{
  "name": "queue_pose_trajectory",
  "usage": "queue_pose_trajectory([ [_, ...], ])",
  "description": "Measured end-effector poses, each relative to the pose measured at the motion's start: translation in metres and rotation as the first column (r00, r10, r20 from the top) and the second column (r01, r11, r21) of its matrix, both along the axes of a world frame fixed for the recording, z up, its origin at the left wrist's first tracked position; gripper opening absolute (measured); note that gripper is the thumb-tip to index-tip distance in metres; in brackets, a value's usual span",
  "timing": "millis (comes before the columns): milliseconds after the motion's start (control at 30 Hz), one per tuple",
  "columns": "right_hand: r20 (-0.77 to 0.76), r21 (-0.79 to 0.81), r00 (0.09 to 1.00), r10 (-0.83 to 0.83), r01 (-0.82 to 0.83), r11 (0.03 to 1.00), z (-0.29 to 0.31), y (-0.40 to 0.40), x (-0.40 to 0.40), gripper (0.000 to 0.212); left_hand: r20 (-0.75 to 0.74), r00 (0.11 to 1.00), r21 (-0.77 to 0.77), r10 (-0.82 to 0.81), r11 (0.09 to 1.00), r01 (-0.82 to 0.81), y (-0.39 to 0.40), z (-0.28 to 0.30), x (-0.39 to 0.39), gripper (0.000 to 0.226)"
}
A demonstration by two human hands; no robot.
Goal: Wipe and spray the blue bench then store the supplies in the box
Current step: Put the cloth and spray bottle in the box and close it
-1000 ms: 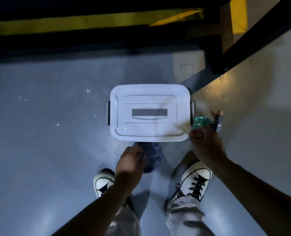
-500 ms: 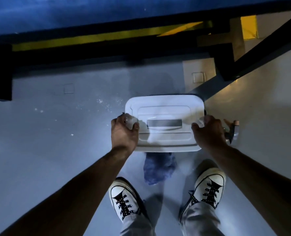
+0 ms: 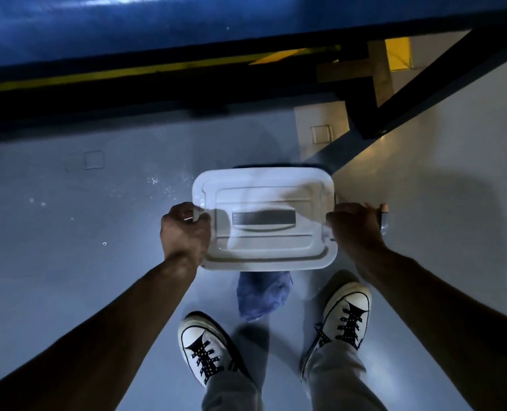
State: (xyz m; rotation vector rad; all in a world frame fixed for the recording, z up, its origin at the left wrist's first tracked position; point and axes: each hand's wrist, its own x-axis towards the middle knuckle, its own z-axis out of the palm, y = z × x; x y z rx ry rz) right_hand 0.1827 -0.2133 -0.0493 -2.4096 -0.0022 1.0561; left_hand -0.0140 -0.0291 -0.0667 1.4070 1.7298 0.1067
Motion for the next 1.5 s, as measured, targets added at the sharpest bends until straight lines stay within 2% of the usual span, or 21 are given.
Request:
queue_pose_trajectory([
  [167, 0.006, -0.025, 0.993, -0.115, 0.115, 0.993, 0.037, -0.037, -0.033, 0.014, -0.028, 0.999, -0.045, -0.020, 0.999, 0.019, -0.031, 0.031, -0.033, 0.021],
  [333, -0.013, -0.109, 0.999, -0.052, 0.050, 0.993, 0.044, -0.107, -0.058, 0.031, -0.070, 0.997, -0.046, -0.039, 0.998, 0.036, -0.105, 0.034, -0.055, 0.015],
  [500, -0.008, -0.193, 0.997, -0.074, 0.071, 0.979, 0.003, -0.198, -0.052, 0.023, -0.018, 0.988, -0.047, -0.152, 0.987, 0.151, -0.186, 0.000, -0.049, 0.026],
  [633, 0.043, -0.209, 0.993, -0.113, 0.120, 0.971, -0.032, -0.246, -0.026, 0.028, 0.004, 0.976, -0.080, -0.217, 0.973, 0.217, -0.236, -0.042, -0.024, 0.013],
  [700, 0.082, -0.208, 0.986, -0.145, 0.159, 0.965, -0.054, -0.264, -0.011, 0.024, 0.025, 0.966, -0.102, -0.257, 0.961, 0.258, -0.257, -0.068, -0.012, 0.016],
  [833, 0.075, -0.195, 0.986, -0.152, 0.164, 0.967, -0.095, -0.282, 0.013, 0.021, 0.127, 0.969, -0.198, -0.214, 0.951, 0.236, -0.282, -0.107, 0.014, 0.018],
  [1033, 0.047, -0.193, 0.991, -0.129, 0.135, 0.972, -0.146, -0.289, 0.021, 0.009, 0.235, 0.941, -0.281, -0.245, 0.909, 0.307, -0.298, -0.143, 0.020, 0.032],
  [1100, 0.017, -0.209, 0.991, -0.135, 0.135, 0.968, -0.146, -0.283, 0.018, 0.023, 0.245, 0.927, -0.267, -0.284, 0.899, 0.346, -0.292, -0.136, 0.016, 0.033],
  [1233, 0.073, -0.132, 0.992, -0.102, 0.111, 0.985, -0.124, -0.255, 0.010, 0.049, 0.158, 0.908, -0.207, -0.388, 0.886, 0.415, -0.276, -0.107, 0.007, 0.033],
  [1367, 0.066, 0.092, 0.996, -0.054, 0.048, 0.995, -0.101, -0.199, 0.005, 0.047, -0.070, 0.860, -0.070, -0.506, 0.862, 0.502, -0.242, -0.095, -0.008, 0.044],
  [1500, 0.125, 0.191, 0.991, 0.047, -0.070, 0.979, -0.102, -0.141, 0.015, 0.058, -0.261, 0.799, 0.014, -0.541, 0.826, 0.564, -0.212, -0.101, -0.015, 0.061],
])
